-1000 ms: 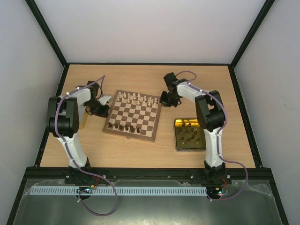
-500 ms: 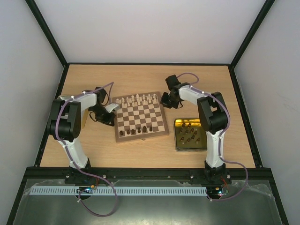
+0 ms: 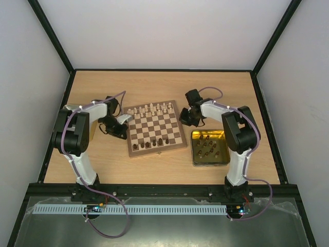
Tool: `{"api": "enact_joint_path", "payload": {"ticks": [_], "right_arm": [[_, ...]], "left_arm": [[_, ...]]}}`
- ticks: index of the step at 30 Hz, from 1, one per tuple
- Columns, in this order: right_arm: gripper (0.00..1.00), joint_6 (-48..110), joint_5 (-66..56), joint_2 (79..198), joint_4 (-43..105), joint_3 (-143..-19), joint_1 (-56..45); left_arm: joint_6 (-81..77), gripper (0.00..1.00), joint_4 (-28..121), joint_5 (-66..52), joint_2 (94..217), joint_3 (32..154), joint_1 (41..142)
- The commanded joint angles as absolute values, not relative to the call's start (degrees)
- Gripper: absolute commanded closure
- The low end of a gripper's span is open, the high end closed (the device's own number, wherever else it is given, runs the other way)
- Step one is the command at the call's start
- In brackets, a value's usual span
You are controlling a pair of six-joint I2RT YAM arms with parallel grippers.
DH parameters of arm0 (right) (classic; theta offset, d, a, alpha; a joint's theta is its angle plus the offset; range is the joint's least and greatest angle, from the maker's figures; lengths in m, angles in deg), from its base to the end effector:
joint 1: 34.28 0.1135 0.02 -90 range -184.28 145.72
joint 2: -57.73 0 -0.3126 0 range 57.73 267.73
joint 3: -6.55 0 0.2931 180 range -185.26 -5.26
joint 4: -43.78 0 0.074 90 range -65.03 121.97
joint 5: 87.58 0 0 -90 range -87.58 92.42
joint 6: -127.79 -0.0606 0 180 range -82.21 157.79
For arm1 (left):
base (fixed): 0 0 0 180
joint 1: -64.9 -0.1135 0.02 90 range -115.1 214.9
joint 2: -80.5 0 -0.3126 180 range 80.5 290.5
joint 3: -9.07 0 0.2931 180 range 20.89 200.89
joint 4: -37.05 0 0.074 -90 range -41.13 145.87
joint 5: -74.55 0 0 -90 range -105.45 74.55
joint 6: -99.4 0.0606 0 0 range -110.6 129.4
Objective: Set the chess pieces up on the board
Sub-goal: Adjust the chessboard at the center of the board.
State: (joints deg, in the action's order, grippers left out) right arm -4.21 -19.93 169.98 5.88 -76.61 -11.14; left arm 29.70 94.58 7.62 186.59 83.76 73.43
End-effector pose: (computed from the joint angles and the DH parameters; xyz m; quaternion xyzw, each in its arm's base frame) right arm 0.4004 0.1962 0.1406 0.1194 0.9547 0.2654 0.0627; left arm 0.3517 -0.0768 0.1314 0.2457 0.9485 -0.1980 0.0296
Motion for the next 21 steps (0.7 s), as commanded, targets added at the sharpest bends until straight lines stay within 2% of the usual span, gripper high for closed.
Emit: {"api": "enact_joint_path", "payload": {"ticks": [1, 8, 21], "right_arm": [[0.98, -4.7, -18.1, 170.4, 0.4, -71.8, -10.3], [0.98, -4.2, -16.2, 173.6, -1.2, -77.7, -11.1], [0.98, -3.2, -16.1, 190.8, -6.8, -104.4, -17.7]], "left_arm": [[28.0, 0.98, 90.1, 4.8, 186.9, 81.4, 74.4], [26.8, 0.98, 88.4, 0.2, 186.8, 82.8, 71.2], [25.8, 0.98, 90.2, 1.5, 189.0, 87.1, 68.4]]}}
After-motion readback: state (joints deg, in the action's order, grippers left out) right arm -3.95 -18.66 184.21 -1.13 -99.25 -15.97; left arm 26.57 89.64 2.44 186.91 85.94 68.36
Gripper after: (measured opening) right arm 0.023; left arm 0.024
